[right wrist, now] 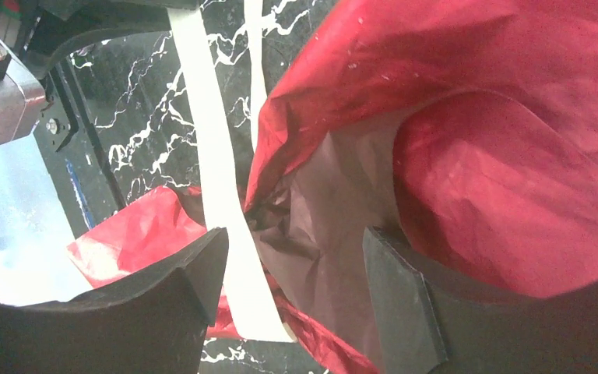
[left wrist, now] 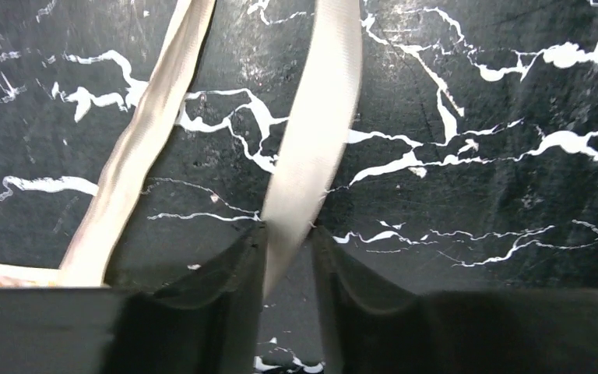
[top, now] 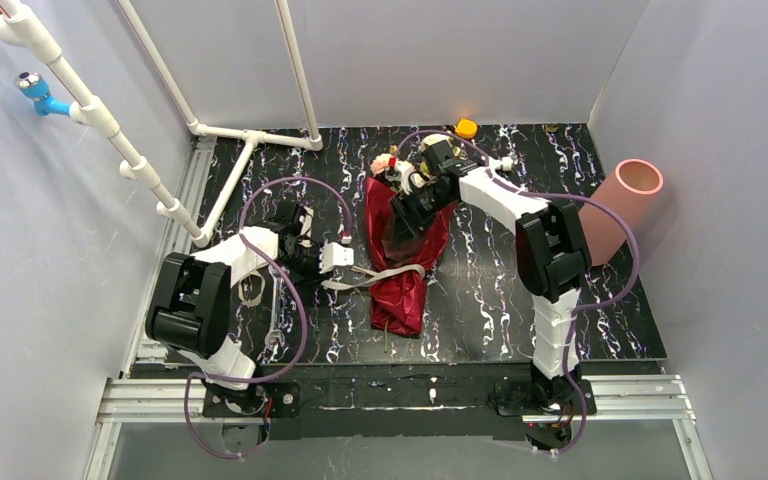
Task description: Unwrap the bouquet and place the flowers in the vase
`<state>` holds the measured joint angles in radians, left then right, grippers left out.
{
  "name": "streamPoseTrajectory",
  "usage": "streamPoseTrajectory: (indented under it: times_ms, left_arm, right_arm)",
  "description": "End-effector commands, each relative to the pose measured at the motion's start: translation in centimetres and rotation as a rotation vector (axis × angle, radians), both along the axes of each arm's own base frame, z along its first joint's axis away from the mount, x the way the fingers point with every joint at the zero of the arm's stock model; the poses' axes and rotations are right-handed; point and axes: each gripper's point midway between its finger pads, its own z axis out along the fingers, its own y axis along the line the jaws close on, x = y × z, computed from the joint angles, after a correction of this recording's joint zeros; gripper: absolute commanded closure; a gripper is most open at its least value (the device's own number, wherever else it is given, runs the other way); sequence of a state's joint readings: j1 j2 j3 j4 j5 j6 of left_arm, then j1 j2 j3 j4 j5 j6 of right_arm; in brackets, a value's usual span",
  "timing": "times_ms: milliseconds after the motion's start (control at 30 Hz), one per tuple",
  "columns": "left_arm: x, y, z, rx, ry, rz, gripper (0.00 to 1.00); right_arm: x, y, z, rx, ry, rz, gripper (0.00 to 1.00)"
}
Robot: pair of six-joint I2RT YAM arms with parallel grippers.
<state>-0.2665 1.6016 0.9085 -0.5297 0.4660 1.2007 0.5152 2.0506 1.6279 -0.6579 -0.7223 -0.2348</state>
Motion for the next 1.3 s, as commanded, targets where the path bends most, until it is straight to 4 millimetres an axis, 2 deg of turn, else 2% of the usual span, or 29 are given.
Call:
streamPoseTrajectory:
  times_ms: [0,33,100,200,233,267,400,500,567,700,867,933,1033,1133,1167,1233,1267]
  left_arm:
    - [0.4,-0.2,0.1,0.017,-0.063,-0.029,0.90]
    - [0.3,-0.6,0.9,0.002,-0.057,-0.030,1.00]
    - [-0.3,-1.9,3.9,-0.067,-0.018,-0.009,1.00]
    - [-0.5,-5.1,10.6,-0.246,-0.001,0.043,1.00]
    - [-0.4,-6.1,12.8,-0.298,-0.014,0.052,1.00]
    - [-0.2,-7.2,15.1,-0.344,-0.036,0.051,1.00]
    - [-1.0,-11.0,21.4,-0.476,-0.071,0.013,1.00]
    - [0.4,-13.3,25.5,-0.588,-0.066,0.076,1.00]
    - [1.6,-14.6,27.9,-0.654,-0.066,0.117,1.00]
    - [3.7,-16.9,32.6,-0.782,-0.092,0.180,1.00]
    - [4.4,-18.7,36.6,-0.873,-0.112,0.174,1.00]
    - [4.6,-19.0,37.4,-0.897,-0.105,0.180,1.00]
    - [5.0,-19.3,38.5,-0.924,-0.100,0.204,1.00]
    - [5.4,-19.4,39.7,-0.957,-0.102,0.233,1.00]
    - [5.5,-19.4,39.8,-0.960,-0.101,0.239,1.00]
    - [5.4,-19.3,39.9,-0.958,-0.104,0.236,1.00]
    - [5.3,-19.2,39.7,-0.952,-0.110,0.236,1.00]
  right_arm:
    - [0.7,-1.1,4.9,0.061,-0.056,-0.012,0.27]
    - [0.8,-1.4,5.1,0.061,-0.057,-0.018,0.26]
    - [0.9,-2.1,5.9,0.063,-0.065,-0.029,0.25]
    - [1.2,-3.0,7.4,0.076,-0.095,-0.050,0.16]
    - [1.3,-3.2,8.0,0.083,-0.109,-0.055,0.07]
    - [1.2,-3.3,8.6,0.093,-0.124,-0.058,0.02]
    - [0.8,-3.4,11.3,0.145,-0.194,-0.056,0.02]
    - [0.1,-3.5,13.4,0.187,-0.243,-0.047,0.02]
    - [-0.8,-3.6,15.2,0.222,-0.289,-0.037,0.02]
    - [-1.8,-3.9,16.9,0.271,-0.362,-0.054,0.02]
    - [-1.6,-3.9,16.8,0.269,-0.416,-0.089,0.03]
    - [-1.3,-3.5,16.7,0.280,-0.413,-0.097,0.06]
    - [-1.6,-2.4,16.2,0.284,-0.402,-0.076,0.17]
    - [-2.4,-1.4,15.0,0.267,-0.390,-0.048,0.38]
    - [-2.5,-1.2,15.1,0.269,-0.386,-0.046,0.53]
    - [-2.5,-1.0,16.5,0.285,-0.389,-0.054,0.90]
    - [-2.2,-1.0,17.4,0.290,-0.400,-0.068,0.99]
